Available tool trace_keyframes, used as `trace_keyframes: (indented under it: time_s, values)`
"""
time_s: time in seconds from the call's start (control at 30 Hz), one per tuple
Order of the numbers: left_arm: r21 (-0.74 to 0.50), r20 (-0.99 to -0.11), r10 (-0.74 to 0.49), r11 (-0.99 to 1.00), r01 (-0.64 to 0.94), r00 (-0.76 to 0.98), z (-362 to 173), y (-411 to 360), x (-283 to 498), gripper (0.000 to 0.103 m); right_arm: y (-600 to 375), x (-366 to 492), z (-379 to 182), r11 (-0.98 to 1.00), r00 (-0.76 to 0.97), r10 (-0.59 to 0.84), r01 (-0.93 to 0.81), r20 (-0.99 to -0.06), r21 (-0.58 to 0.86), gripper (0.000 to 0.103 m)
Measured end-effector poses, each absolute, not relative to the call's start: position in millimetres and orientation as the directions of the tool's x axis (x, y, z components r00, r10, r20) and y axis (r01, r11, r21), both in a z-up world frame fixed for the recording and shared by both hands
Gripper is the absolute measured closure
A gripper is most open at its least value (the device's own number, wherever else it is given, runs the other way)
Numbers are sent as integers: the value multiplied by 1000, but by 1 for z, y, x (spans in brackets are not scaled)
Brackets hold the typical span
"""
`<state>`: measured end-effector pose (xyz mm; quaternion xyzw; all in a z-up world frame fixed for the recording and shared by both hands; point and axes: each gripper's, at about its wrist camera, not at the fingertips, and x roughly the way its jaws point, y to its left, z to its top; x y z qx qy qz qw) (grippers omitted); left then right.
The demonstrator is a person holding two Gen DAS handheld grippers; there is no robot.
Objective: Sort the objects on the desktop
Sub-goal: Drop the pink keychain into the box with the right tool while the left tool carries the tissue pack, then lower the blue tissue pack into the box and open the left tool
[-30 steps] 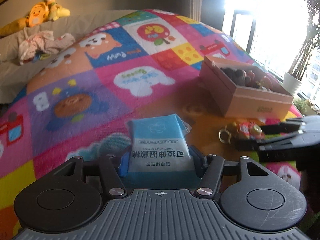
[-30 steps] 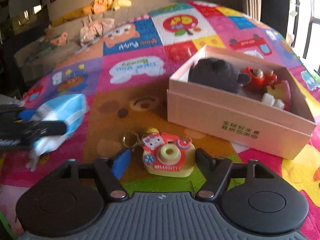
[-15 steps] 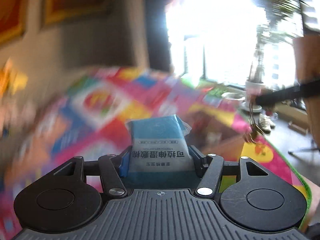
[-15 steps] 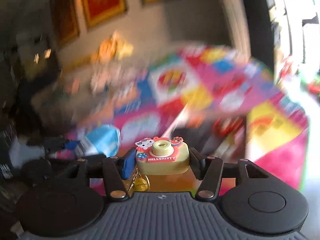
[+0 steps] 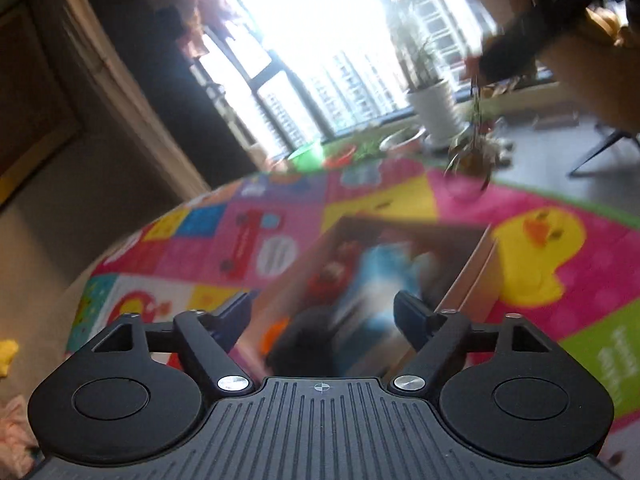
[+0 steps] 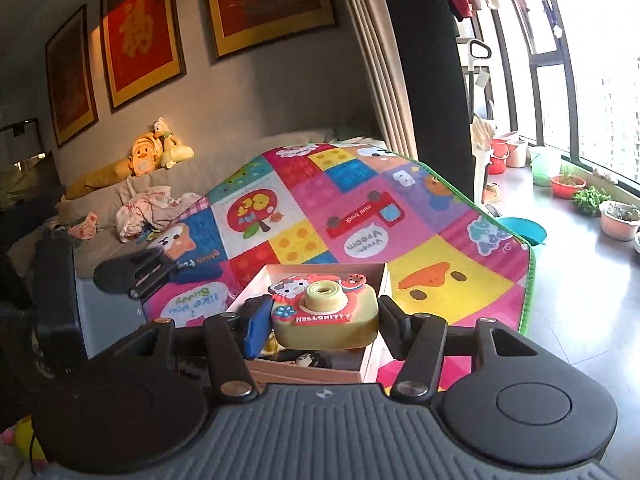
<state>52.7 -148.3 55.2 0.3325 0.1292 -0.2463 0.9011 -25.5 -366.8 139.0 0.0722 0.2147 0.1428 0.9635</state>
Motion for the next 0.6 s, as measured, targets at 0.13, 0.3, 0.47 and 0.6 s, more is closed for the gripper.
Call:
trace_keyframes:
  time_s: [0.13,0.3,0.47,0.6]
  values:
    - [550,-391,-254,706,446,885,54,-127,62,10,-361,-10,143,945,871,316,-257,-377,200,47]
    - [486,-432,-155,790,374,889,56,-103,81,10,-336,36,163,943,892,324,-279,-316,179,47]
    - [238,-487,-210,902,360,848,66,-69,58,7,-313,98,143,952,872,295,-234,-389,198,31]
    - [80,-516,-253,937,340,818,59,-44,24,4,-303,106,104,952,820,303,-245,-486,181,50]
